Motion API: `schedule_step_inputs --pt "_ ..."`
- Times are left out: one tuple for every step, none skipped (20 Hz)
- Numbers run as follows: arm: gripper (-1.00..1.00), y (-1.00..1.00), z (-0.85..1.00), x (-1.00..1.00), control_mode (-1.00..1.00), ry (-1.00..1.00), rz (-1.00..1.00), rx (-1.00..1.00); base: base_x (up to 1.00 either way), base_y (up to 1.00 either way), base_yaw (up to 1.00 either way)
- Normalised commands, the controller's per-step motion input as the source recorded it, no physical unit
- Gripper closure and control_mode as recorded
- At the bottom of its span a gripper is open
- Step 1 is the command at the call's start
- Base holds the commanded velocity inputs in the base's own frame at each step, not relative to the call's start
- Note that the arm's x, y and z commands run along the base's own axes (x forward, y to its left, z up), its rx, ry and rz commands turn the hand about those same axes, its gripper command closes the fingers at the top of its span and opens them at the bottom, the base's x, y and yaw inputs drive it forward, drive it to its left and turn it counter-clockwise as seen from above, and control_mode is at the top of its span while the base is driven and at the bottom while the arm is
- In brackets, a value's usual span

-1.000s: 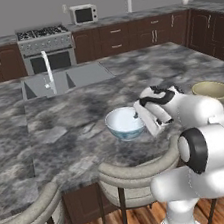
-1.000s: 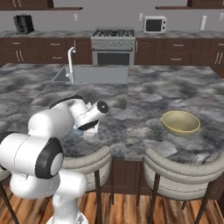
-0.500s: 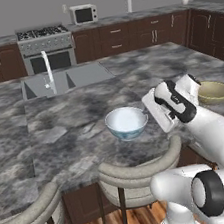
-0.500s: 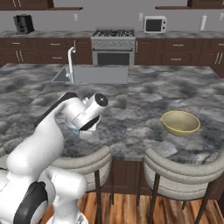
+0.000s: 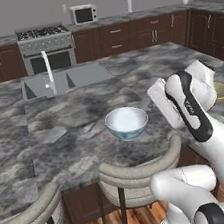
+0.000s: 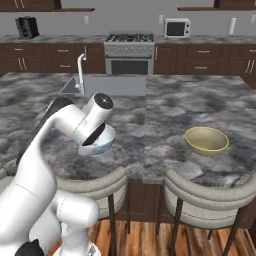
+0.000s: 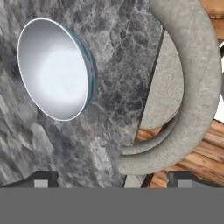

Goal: Pick up the bowls from the cabinet and place each bowl in front of a stool on the dining counter.

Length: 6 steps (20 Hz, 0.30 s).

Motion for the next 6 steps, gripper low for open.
schedule_step_inputs --pt "-1.00 0.00 0.90 -0.79 -1.00 0.13 -0.02 -0.03 0.00 0.00 0.00" --pt "-1.00 0.00 0.86 -0.75 -1.00 0.12 -0.03 -0.04 0.00 0.00 0.00" --pt "-1.00 0.00 0.79 -0.69 -1.00 0.07 -0.06 -0.05 0.00 0.00 0.00" --pt "-1.00 0.00 0.81 -0.82 -1.00 0.12 -0.07 -0.02 0.00 0.00 0.00" --pt "-1.00 0.00 0.80 -0.85 -1.00 0.09 -0.07 -0.03 0.00 0.00 0.00" --pt "-1.00 0.00 0.74 -0.97 -1.00 0.12 -0.07 -0.01 0.00 0.00 0.00"
